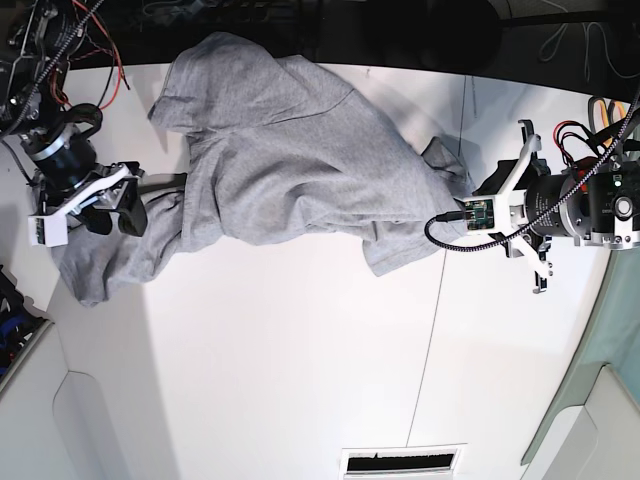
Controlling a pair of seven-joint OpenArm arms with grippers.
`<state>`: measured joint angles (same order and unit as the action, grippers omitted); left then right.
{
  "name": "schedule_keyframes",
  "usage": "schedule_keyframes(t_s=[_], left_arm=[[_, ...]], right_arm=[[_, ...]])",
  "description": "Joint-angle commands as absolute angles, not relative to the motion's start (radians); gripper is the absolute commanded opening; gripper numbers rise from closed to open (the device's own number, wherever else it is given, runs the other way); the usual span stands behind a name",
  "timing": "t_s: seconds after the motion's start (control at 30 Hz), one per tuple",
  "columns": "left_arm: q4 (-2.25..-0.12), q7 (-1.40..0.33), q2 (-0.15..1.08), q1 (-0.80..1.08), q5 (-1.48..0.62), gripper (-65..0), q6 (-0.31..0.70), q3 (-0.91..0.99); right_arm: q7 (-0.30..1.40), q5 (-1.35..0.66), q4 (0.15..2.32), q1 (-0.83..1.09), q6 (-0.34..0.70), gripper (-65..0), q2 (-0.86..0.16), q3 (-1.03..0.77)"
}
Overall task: Layout the t-shirt on the table in an organized manner, then fold the t-shirt properly
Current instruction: 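Release and regrasp the shirt edge with the right gripper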
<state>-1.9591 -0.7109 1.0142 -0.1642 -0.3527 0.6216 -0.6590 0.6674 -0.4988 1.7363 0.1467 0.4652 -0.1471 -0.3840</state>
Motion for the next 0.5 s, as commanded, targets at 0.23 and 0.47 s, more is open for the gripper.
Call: schedule_keyframes(t_s=[0.23, 0.47], left_arm=[[-1.969, -0.691, 1.018, -0.182, -0.352, -40.9, 0.503, -0.646], [-1.849, -0.629, 0.911, -0.192, -0.313, -40.9, 0.476, -0.646]], right_arm=[[0.629, -0.493, 1.488, -0.028, 0.487, -31.9, -0.104, -0.288], [0.631, -0.399, 1.472, -0.055, 0.480, -46.6, -0.013, -0.212]])
